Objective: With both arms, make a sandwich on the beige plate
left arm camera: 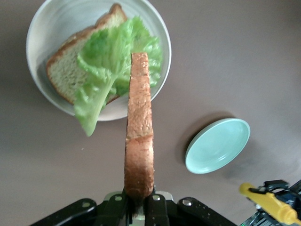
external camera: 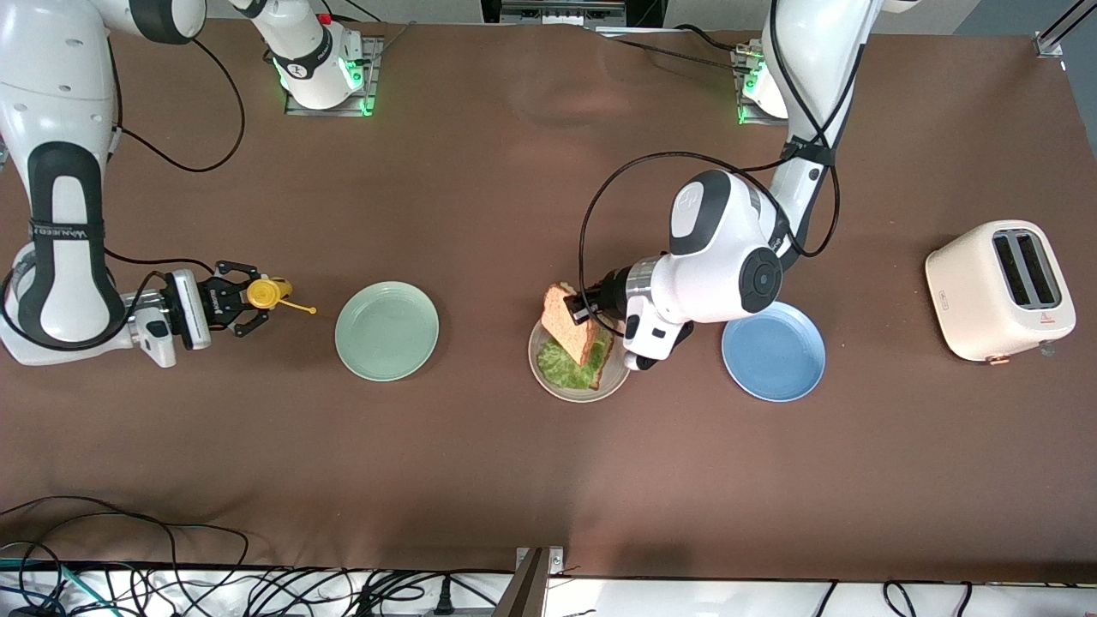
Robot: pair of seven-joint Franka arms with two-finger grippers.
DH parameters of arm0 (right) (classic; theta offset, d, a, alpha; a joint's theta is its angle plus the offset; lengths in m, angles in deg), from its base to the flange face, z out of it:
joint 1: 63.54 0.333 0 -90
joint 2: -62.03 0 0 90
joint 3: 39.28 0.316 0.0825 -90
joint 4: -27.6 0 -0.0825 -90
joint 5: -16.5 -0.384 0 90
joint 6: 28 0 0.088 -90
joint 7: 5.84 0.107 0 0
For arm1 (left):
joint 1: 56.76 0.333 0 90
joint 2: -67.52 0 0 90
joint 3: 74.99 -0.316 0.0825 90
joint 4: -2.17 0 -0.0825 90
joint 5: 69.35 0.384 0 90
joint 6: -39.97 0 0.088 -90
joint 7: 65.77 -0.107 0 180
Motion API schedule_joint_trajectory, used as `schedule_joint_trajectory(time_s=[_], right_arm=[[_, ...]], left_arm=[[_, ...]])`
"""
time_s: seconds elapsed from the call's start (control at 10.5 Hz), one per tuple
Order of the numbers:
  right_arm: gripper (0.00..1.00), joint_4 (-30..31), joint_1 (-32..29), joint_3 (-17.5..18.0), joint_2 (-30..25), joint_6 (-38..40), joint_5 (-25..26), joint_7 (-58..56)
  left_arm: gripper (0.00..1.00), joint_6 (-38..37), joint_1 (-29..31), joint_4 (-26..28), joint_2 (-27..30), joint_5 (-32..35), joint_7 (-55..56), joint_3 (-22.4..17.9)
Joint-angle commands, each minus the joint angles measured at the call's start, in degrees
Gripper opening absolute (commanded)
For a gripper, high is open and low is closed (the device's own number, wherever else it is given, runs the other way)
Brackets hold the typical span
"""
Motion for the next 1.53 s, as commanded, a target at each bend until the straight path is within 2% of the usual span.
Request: schedule_joint_trajectory(time_s=[0.0,0.29,0.38,0.48,0.57,1.05,1.15,1.24,1.43], right_arm=[[0.0,-3.3,-1.3,0.8,2.4,2.8,-1.5,-1.1],[0.0,-3.4,-1.3,1.2,4.2,2.1,-1.8,-6.6],[0.0,-5.7,-1.4,2.0,5.5,2.1,-4.2,-10.7],[0.0,-11.4,-1.9,2.2,10.1,2.7,-7.0,-12.4],[0.0,-14.5,-2.2,2.3,12.8,3.8,-9.2,-13.7],[0.0,-14.8,-2.1,2.3,15.0,3.7,-13.4,-19.1],[0.08,-14.6,-2.1,2.3,15.2,3.6,-13.3,-19.3],[0.23,-14.4,-2.1,2.2,15.6,2.8,-13.2,-21.8],[0.43,-13.9,-2.4,1.8,15.7,1.5,-12.9,-23.6]], left_arm=[[0.0,3.6,-1.4,-0.9,-0.9,-2.0,0.0,-0.7],[0.0,6.0,-1.6,-0.8,-2.1,-2.0,-0.7,-0.6],[0.0,6.0,-1.6,-0.7,-2.4,-2.0,-0.7,-0.6],[0.0,6.0,-1.5,-0.7,-3.3,-1.9,-0.7,-0.6],[0.0,6.0,-1.5,-0.7,-3.4,-1.8,-0.9,-0.6],[0.0,6.0,-1.1,-1.2,-3.4,-1.9,-0.9,-0.6],[0.0,6.0,-1.1,-1.4,-3.3,-2.0,-0.7,-0.6],[0.0,6.0,-1.1,-2.3,-3.8,-2.1,-0.8,-0.6],[0.0,8.8,-1.3,-2.4,-4.9,-2.1,-1.0,-0.6]])
